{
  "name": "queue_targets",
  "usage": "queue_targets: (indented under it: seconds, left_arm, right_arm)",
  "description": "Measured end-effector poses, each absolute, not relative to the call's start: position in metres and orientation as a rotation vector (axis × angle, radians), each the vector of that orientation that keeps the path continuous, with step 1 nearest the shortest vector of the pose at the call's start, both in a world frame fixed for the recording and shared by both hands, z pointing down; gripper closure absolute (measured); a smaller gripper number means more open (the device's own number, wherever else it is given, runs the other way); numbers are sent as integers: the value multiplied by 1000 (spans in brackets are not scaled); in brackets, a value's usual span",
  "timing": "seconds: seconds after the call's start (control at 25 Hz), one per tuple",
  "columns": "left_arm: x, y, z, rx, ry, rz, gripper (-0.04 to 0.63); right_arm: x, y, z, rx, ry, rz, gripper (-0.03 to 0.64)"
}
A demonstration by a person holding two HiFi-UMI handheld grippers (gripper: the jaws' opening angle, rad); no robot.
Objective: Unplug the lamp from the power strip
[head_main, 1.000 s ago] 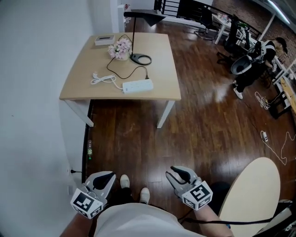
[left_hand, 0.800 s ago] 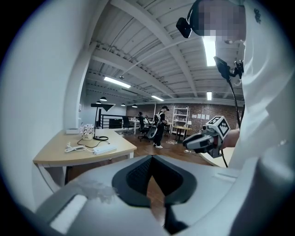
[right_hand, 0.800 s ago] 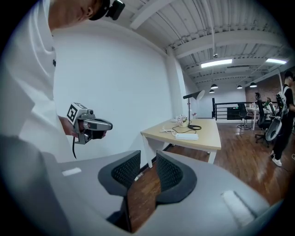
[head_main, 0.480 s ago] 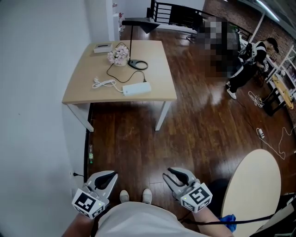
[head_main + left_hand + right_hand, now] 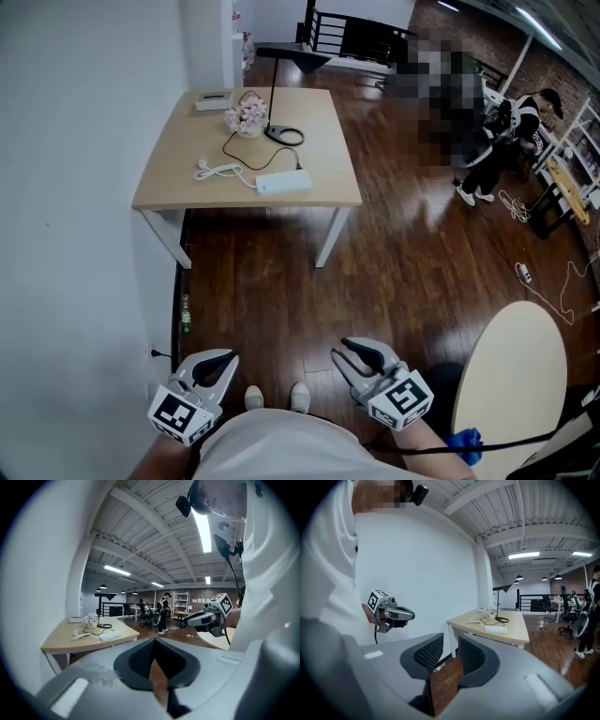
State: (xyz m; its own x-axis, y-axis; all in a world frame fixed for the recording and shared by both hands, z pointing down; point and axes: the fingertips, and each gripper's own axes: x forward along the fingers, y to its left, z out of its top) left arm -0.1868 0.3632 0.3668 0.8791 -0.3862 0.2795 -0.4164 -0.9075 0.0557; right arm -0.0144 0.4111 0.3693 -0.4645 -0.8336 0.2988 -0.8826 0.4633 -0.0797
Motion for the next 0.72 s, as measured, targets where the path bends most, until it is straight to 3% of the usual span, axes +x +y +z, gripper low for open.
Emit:
queue_targets:
  seconds: [0.72]
  left_arm:
    - [-200, 365, 372, 2939, -586, 377, 589]
  right_arm:
    - [-38, 408, 361, 1457, -2479, 275, 523]
